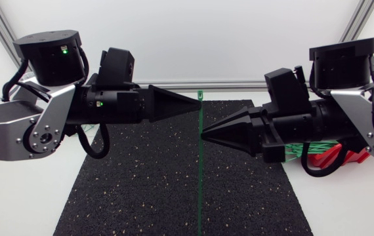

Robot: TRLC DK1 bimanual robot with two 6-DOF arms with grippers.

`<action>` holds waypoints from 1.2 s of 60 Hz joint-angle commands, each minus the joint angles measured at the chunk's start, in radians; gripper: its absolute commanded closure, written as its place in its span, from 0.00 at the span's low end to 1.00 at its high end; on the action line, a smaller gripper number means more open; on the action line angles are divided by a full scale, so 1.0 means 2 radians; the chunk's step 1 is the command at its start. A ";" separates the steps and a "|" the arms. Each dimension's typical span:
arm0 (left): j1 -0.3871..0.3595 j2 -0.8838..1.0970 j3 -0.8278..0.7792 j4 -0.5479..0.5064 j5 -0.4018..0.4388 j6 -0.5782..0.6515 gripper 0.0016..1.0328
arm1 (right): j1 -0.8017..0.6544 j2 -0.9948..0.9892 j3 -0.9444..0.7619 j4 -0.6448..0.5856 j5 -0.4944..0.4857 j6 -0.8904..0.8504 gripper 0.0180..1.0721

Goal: Take a green cable tie from the red box, thread the tail through the head to close it, then place it in the transparent bin on the left.

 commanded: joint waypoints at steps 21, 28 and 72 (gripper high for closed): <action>0.039 0.009 0.028 -0.068 0.025 -0.021 0.97 | -0.062 -0.005 0.030 -0.098 -0.003 -0.026 0.04; 0.049 0.014 0.035 -0.072 0.025 -0.020 0.97 | -0.083 -0.013 0.041 -0.131 0.002 -0.062 0.05; 0.092 0.066 0.113 -0.188 0.046 0.020 0.97 | -0.062 0.108 0.216 -0.441 0.048 -0.314 0.05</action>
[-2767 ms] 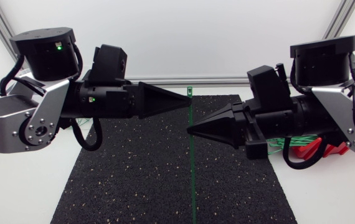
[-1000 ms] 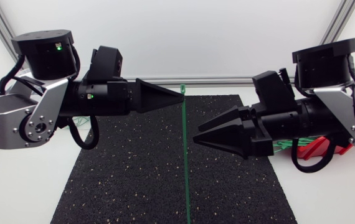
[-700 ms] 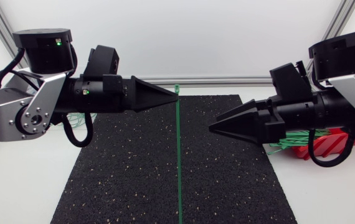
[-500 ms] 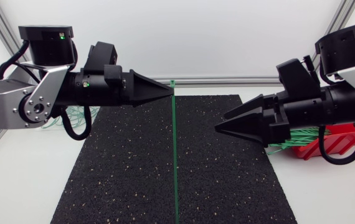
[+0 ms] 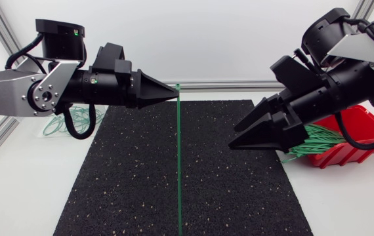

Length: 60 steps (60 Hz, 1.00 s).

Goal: Take a green cable tie from the red box, thread the tail through the head to close it, then place it in the transparent bin on the left.

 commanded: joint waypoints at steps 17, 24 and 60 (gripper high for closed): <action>0.021 0.018 0.023 -0.016 0.040 0.005 0.97 | 0.058 0.020 0.025 -0.029 0.088 -0.157 0.05; 0.021 0.018 0.021 -0.013 0.040 0.005 0.97 | 0.081 0.026 0.035 -0.042 0.110 -0.159 0.05; 0.024 0.021 0.025 -0.007 0.040 -0.001 0.97 | 0.200 -0.007 -0.043 0.070 0.290 -0.160 0.05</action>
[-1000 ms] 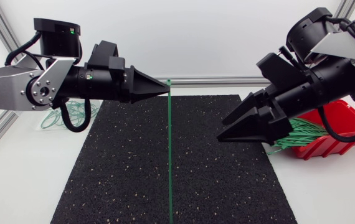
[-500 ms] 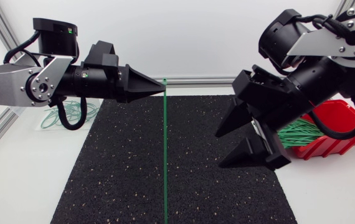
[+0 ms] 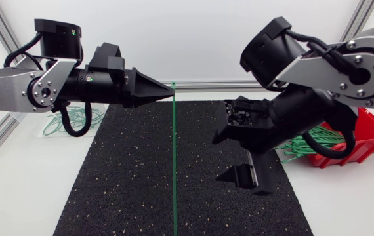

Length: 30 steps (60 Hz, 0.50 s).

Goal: Take a green cable tie from the red box, thread the tail through the head to close it, then place it in the transparent bin on the left.

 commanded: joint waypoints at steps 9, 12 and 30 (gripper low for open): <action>0.002 0.020 0.016 0.001 0.009 -0.003 0.97 | 0.029 -0.045 -0.076 0.107 0.075 -0.013 0.05; 0.004 0.020 0.015 0.001 0.009 -0.003 0.97 | 0.032 -0.061 -0.098 0.160 0.105 -0.010 0.05; 0.008 0.022 0.017 0.001 0.008 -0.004 0.97 | 0.117 -0.122 -0.159 0.193 0.093 -0.100 0.05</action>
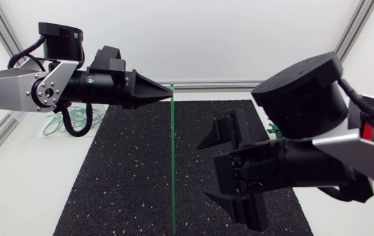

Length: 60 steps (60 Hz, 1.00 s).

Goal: Take a green cable tie from the red box, thread the tail through the head to close it, then place it in the transparent bin on the left.

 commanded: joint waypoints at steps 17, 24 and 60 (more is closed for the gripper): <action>0.009 0.029 0.023 0.002 0.013 -0.013 0.97 | 0.000 -0.037 -0.166 0.262 -0.054 -0.327 0.04; 0.014 0.043 0.028 0.003 0.027 -0.028 0.97 | -0.003 -0.023 -0.203 0.358 -0.082 -0.383 0.05; 0.070 0.060 0.014 0.062 0.053 -0.206 0.97 | -0.006 0.048 -0.229 0.497 -0.185 -0.402 0.05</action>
